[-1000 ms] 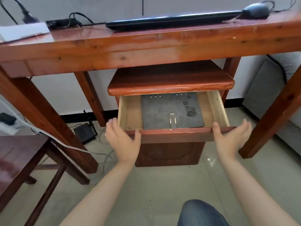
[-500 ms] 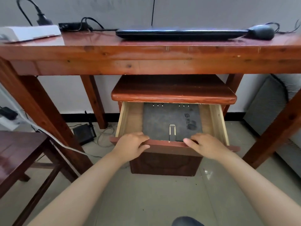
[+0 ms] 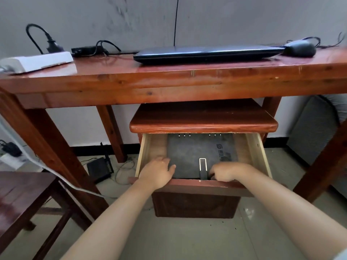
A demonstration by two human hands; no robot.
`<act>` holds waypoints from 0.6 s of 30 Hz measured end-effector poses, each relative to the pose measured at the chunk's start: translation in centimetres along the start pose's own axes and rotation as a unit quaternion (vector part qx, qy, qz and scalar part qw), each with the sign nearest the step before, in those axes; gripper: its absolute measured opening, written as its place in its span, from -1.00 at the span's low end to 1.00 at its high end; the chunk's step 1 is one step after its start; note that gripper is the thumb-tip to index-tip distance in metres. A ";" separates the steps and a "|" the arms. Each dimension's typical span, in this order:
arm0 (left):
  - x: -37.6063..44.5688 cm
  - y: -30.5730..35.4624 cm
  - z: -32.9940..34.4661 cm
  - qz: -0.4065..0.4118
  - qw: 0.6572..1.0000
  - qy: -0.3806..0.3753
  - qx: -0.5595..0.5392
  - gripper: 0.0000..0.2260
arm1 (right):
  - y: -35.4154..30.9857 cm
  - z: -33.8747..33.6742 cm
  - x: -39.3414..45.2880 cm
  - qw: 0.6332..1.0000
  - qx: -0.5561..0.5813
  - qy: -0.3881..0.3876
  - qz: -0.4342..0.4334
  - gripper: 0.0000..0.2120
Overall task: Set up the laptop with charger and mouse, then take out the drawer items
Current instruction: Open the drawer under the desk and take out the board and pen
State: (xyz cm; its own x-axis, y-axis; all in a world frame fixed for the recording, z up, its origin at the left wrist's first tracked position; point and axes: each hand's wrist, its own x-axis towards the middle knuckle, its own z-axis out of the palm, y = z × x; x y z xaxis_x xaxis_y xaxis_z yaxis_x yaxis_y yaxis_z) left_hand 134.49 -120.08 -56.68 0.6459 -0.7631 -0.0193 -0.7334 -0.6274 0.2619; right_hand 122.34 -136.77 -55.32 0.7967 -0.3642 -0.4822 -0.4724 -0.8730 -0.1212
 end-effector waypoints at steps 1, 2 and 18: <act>0.0 0.0 0.1 0.003 1.000 0.013 -0.002 -0.62 | 0.0 0.1 0.2 1.000 0.000 -0.004 0.002 -0.69; 0.1 -0.1 0.1 0.005 1.000 0.026 -0.005 -0.63 | -0.1 0.1 0.4 1.000 0.003 -0.010 0.005 -0.69; 0.0 0.0 0.0 0.004 0.996 0.083 -0.028 -0.68 | 0.7 0.0 0.1 0.998 0.048 0.021 -0.032 -0.73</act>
State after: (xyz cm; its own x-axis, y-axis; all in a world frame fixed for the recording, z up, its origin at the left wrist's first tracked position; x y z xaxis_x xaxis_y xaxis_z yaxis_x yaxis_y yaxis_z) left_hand 134.50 -120.08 -56.70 0.6697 -0.7290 0.1416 -0.7287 -0.6082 0.3148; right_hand 122.08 -137.38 -55.40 0.8412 -0.3232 -0.4334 -0.4516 -0.8608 -0.2346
